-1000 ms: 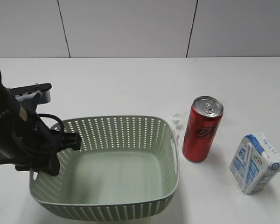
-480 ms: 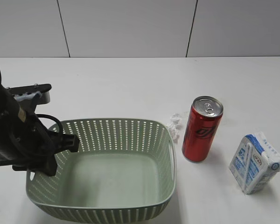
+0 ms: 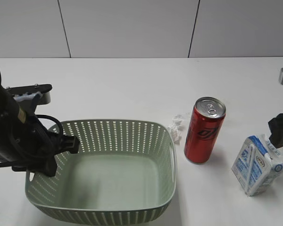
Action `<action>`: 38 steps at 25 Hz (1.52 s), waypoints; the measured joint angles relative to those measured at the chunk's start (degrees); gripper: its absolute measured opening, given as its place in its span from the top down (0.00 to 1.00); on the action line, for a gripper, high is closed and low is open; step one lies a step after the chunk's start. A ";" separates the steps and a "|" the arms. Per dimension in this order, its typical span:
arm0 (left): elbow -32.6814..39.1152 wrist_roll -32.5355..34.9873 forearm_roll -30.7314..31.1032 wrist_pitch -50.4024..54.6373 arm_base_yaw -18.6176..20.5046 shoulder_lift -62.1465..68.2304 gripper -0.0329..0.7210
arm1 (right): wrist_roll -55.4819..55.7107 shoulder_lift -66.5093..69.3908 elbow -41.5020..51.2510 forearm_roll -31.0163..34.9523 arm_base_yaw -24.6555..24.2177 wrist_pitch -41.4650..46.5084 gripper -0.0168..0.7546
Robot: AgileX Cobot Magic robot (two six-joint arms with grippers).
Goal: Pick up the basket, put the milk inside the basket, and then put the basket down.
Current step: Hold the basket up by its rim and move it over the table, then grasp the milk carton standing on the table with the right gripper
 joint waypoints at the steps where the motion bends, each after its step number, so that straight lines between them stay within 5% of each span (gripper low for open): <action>1: 0.00 0.00 0.05 -0.06 0.00 0.00 0.95 | -0.44 2.47 -0.55 0.00 0.00 -0.46 0.34; 4: 0.00 0.00 0.05 -0.28 0.00 0.00 0.95 | -0.44 9.46 -3.09 0.00 0.00 -0.59 0.42; 8: 0.00 0.00 0.05 -0.36 0.00 0.00 0.95 | -0.44 15.05 -6.55 -0.06 0.00 0.52 0.83; 11: 0.00 0.00 0.05 -0.36 0.00 0.00 0.95 | -0.44 15.05 -7.72 -0.11 0.00 0.81 0.96; 21: 0.00 0.00 0.05 -0.31 0.00 0.00 0.95 | -2.90 0.45 -7.55 -0.11 0.00 12.90 0.96; 32: 0.00 0.00 0.05 -0.31 0.00 0.00 0.95 | -6.53 -31.11 -0.34 0.97 0.00 24.84 0.96; 35: 0.00 0.51 0.05 -0.31 0.00 0.00 0.95 | -7.85 -39.71 1.09 2.86 0.00 27.91 0.79; 38: 0.00 1.14 0.05 -0.31 0.00 0.00 0.95 | -8.34 -47.67 2.53 6.06 0.00 29.98 0.39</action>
